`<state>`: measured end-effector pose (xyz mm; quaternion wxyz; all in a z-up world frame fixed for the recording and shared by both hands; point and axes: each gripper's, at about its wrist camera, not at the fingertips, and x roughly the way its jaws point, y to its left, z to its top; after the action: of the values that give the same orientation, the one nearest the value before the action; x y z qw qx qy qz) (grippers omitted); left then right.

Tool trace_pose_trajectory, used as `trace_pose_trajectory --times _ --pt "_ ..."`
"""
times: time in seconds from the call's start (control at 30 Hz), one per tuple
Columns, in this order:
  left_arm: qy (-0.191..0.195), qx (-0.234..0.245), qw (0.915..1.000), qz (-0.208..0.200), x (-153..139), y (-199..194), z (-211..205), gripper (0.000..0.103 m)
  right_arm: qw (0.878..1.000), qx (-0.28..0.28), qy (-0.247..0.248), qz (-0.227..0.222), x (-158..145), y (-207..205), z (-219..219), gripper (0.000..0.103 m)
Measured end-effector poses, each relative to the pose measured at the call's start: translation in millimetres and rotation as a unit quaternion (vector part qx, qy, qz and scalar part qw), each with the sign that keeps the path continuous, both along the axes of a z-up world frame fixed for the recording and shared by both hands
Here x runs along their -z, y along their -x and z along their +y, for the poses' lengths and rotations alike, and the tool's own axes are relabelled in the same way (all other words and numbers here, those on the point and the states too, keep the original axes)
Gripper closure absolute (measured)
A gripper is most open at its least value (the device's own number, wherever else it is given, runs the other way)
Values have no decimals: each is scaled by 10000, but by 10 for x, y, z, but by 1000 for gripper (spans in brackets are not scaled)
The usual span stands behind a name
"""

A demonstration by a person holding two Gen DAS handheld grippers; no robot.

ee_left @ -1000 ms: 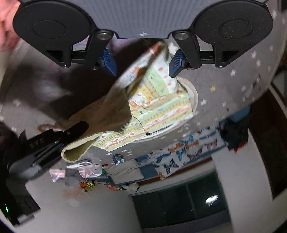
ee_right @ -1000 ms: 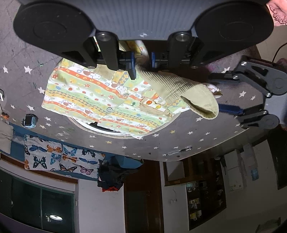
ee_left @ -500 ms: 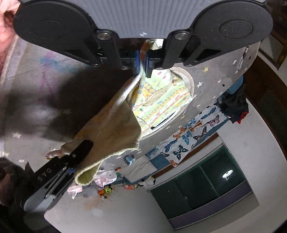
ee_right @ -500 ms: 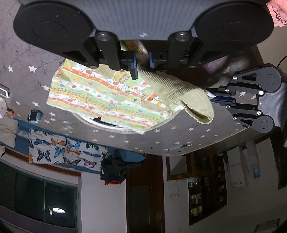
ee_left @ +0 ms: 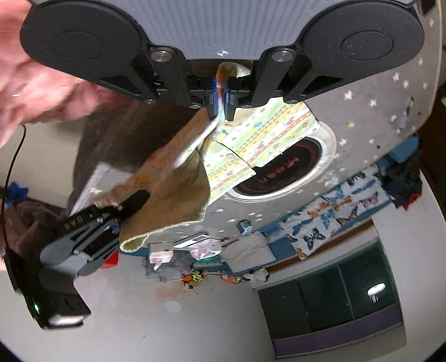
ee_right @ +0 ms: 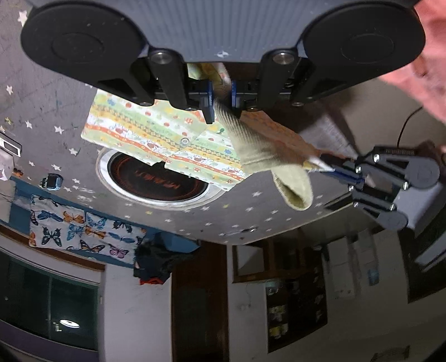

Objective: Fold clothes

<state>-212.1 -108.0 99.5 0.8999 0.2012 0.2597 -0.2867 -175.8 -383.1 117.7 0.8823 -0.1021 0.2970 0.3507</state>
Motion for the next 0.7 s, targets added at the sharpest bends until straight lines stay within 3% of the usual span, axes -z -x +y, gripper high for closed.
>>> trace_pose_trajectory --times 0.07,0.27,0.43,0.7 --pt "19 -18 10000 55 -9 -46 8 97 9999 -66 86 34 -20 68 2 93" --pt "185 -236 9994 167 -58 -456 59 97 9998 -138 113 69 -94 -272 52 93" --pt "274 -476 9979 355 -39 -993 72 97 9995 -108 150 257 -158 -939 127 93" --pt "539 -1023 9863 1176 265 -1965 157 97 9974 203 187 671 121 -1860 301 93"
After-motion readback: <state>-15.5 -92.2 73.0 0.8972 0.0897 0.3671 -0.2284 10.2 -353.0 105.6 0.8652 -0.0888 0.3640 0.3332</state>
